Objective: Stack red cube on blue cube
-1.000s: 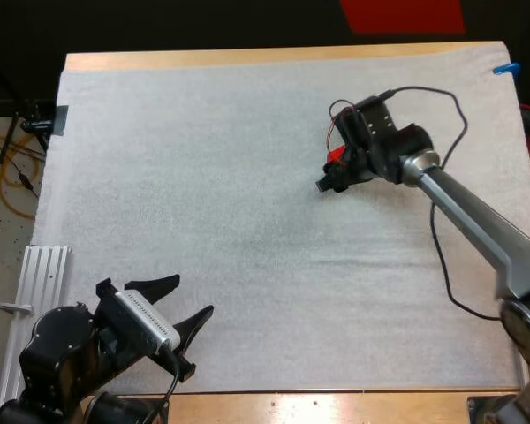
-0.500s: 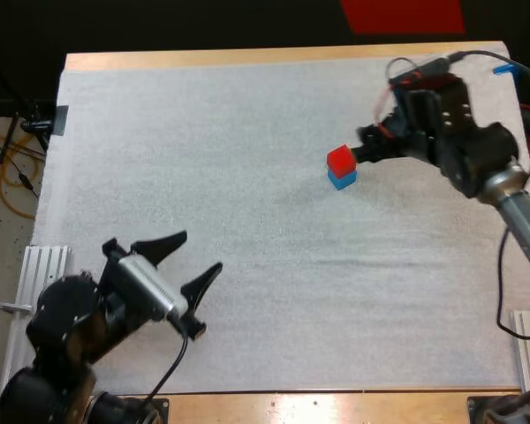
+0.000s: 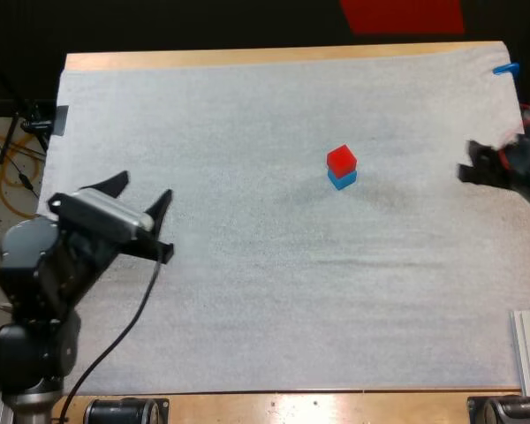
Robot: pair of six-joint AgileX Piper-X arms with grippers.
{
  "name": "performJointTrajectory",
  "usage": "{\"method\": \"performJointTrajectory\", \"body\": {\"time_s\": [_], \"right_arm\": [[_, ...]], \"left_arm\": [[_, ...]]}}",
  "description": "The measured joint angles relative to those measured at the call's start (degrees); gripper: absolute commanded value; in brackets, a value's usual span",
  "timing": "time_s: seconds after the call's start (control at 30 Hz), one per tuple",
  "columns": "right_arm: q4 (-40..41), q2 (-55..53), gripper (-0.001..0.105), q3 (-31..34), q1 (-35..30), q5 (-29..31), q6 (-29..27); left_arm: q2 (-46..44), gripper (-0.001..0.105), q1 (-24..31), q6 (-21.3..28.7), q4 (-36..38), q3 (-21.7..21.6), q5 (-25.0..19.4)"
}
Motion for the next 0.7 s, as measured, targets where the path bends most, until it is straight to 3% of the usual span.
{"method": "performJointTrajectory", "body": {"time_s": [0.23,0.43,0.7], "right_arm": [[4.2,-13.9,0.067,3.5,-1.3,-0.3,-3.5],[6.9,-24.6,0.066,6.3,-1.3,-0.3,-3.7],[9.5,-42.5,0.066,14.8,-1.3,-4.2,-3.7]], "left_arm": [[-8.0,0.06,1.1,2.5,9.6,-0.7,0.0],[-20.2,0.06,1.0,3.3,16.5,-0.7,0.0],[-36.8,0.06,1.0,4.2,25.2,-0.7,-0.4]]}}
